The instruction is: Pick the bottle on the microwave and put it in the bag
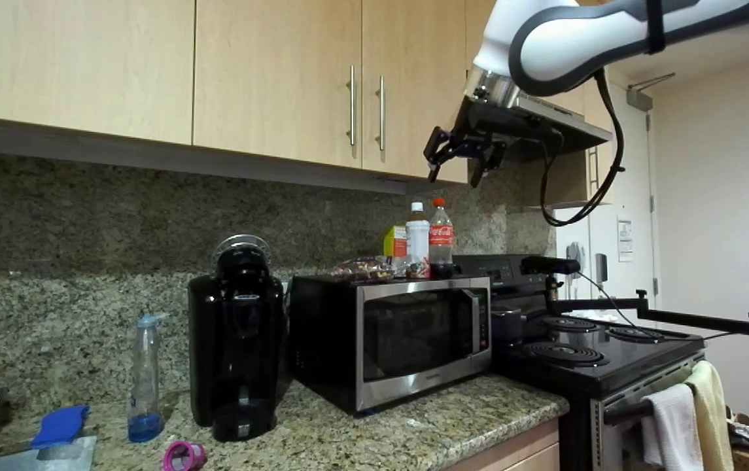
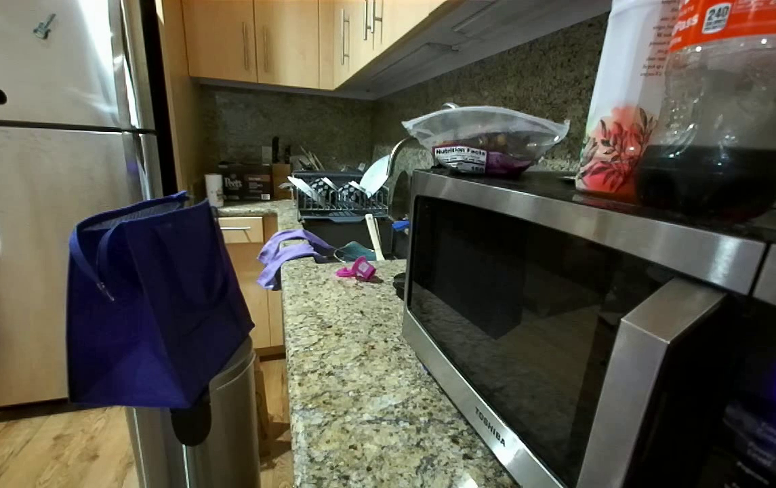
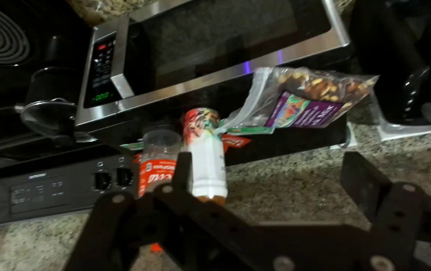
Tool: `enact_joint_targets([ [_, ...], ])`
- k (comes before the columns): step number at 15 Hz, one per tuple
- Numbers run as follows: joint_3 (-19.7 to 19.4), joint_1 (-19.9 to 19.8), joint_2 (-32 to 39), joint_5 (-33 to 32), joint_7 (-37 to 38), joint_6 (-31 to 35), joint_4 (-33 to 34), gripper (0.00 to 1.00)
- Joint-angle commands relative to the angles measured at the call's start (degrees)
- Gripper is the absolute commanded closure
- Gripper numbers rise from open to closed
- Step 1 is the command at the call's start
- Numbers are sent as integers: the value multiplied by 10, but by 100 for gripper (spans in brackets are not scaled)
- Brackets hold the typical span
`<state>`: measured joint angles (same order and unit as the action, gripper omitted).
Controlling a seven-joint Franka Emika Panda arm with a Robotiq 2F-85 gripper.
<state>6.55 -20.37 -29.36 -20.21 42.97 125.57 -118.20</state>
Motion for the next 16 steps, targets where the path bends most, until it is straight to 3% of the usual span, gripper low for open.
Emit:
enact_joint_targets([
  [1,-2,-34,36,-64,73,-28,50,0],
  [11,-82,-9,202,-97,79,-90,272,0],
  [12,-95,2,165,-87,61,-62,218,0],
  [16,-105,11,200,-85,61,-74,261,0],
])
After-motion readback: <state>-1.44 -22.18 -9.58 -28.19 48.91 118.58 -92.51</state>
